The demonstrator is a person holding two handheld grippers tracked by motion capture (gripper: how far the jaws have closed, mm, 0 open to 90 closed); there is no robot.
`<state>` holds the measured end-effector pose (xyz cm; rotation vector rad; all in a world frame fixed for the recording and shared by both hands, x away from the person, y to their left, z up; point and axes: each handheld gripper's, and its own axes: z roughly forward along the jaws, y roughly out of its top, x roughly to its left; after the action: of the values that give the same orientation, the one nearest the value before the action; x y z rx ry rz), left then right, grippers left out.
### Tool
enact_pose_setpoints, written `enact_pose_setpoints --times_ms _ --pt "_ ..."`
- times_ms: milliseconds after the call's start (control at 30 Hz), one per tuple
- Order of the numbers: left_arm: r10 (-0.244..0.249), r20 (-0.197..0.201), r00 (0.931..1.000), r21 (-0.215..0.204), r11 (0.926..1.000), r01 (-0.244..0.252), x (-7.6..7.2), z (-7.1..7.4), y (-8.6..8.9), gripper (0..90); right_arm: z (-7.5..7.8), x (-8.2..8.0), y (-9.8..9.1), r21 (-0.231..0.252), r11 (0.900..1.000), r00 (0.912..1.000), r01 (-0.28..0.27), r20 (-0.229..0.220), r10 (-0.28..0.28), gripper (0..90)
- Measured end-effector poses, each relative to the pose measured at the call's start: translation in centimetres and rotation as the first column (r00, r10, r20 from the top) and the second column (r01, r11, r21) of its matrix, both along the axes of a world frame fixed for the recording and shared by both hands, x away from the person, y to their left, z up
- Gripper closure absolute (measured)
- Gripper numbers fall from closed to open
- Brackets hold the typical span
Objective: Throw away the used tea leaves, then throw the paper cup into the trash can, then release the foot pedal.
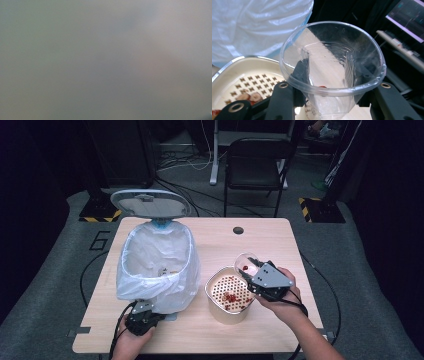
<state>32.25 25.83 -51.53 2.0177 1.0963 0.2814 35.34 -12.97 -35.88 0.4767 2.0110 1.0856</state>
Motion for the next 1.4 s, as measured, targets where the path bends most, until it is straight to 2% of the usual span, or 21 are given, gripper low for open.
enact_pose_setpoints --times_ms 267,300,367,567,833,1033,1100,1267,1400 --pt "0.001 0.001 1.0000 -0.001 1.0000 -0.001 0.0 0.0 0.0 90.0 0.2 0.6 -0.5 0.095 0.9954 0.9966 -0.008 -0.081 0.016 53.8" --pt "0.001 0.001 1.0000 -0.001 1.0000 -0.001 0.0 0.0 0.0 90.0 0.2 0.6 -0.5 0.095 0.9954 0.9966 -0.008 -0.081 0.016 53.8" --pt "-0.001 0.000 1.0000 0.000 1.0000 0.001 0.0 0.0 0.0 90.0 0.4 0.9 -0.5 0.141 0.9899 0.9925 -0.014 -0.118 0.031 53.8" --pt "0.000 0.000 1.0000 -0.001 1.0000 0.000 0.0 0.0 0.0 90.0 0.7 1.3 -0.3 0.202 0.9792 0.9847 -0.020 -0.166 0.055 53.8" --pt "-0.001 0.000 1.0000 0.000 1.0000 0.001 0.0 0.0 0.0 90.0 2.0 1.5 1.0 0.262 0.9618 0.9770 -0.080 -0.171 0.128 53.7" --pt "0.000 0.001 1.0000 -0.004 1.0000 0.000 0.0 0.0 0.0 90.0 3.0 2.0 2.0 0.278 0.9545 0.9697 -0.108 -0.182 0.163 53.7" --pt "-0.001 0.000 1.0000 -0.002 1.0000 0.001 0.0 0.0 0.0 90.0 3.3 2.0 2.2 0.294 0.9486 0.9669 -0.118 -0.183 0.177 53.8" --pt "-0.001 0.000 1.0000 -0.002 1.0000 0.001 0.0 0.0 0.0 90.0 4.1 2.1 2.8 0.306 0.9419 0.9648 -0.138 -0.174 0.198 53.8" --pt "0.000 0.000 1.0000 -0.002 1.0000 0.000 0.0 0.0 0.0 90.0 4.6 2.2 3.2 0.339 0.9288 0.9596 -0.149 -0.177 0.219 53.8"
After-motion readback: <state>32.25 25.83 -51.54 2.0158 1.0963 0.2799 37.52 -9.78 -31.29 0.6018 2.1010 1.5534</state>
